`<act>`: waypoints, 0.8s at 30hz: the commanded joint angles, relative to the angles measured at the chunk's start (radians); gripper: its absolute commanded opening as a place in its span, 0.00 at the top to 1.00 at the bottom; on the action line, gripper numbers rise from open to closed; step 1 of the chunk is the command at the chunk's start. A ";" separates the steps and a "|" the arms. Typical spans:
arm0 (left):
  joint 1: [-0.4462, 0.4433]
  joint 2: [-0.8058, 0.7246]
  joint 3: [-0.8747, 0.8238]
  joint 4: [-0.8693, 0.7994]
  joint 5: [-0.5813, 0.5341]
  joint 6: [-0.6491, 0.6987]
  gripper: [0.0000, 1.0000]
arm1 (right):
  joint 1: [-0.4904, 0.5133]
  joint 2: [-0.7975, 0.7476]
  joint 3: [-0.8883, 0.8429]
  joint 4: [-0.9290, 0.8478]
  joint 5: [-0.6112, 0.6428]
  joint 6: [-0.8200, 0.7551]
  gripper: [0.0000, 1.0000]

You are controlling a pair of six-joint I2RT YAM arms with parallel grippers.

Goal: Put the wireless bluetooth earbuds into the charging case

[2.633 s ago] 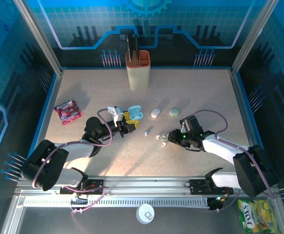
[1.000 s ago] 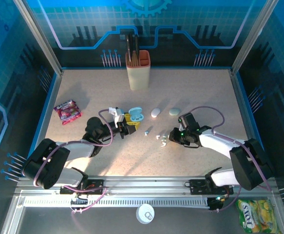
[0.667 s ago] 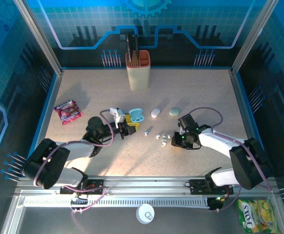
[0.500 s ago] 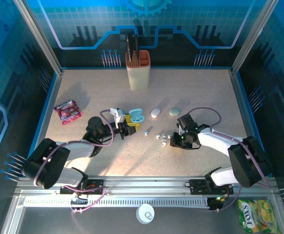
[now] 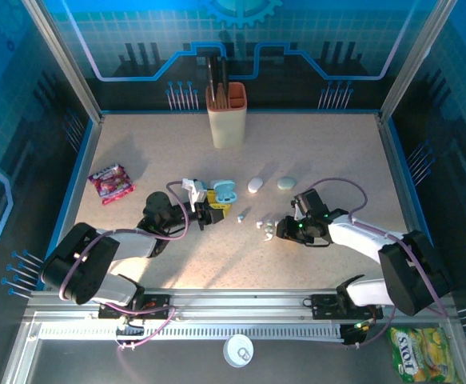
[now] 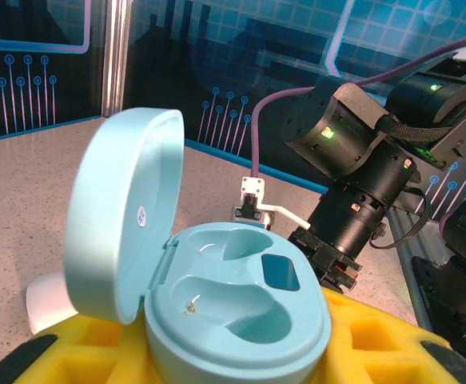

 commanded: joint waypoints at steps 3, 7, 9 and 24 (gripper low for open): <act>0.007 0.009 -0.012 0.042 0.034 0.009 0.69 | -0.013 0.003 -0.037 0.091 -0.027 0.070 0.64; 0.008 0.018 -0.010 0.047 0.036 0.007 0.69 | -0.016 -0.034 -0.054 0.113 -0.005 0.106 0.63; 0.007 0.023 -0.009 0.053 0.037 0.004 0.69 | -0.016 -0.051 -0.043 0.077 0.043 0.101 0.63; 0.009 0.039 -0.010 0.076 0.033 0.007 0.69 | 0.045 -0.008 0.162 -0.224 0.295 -0.141 0.63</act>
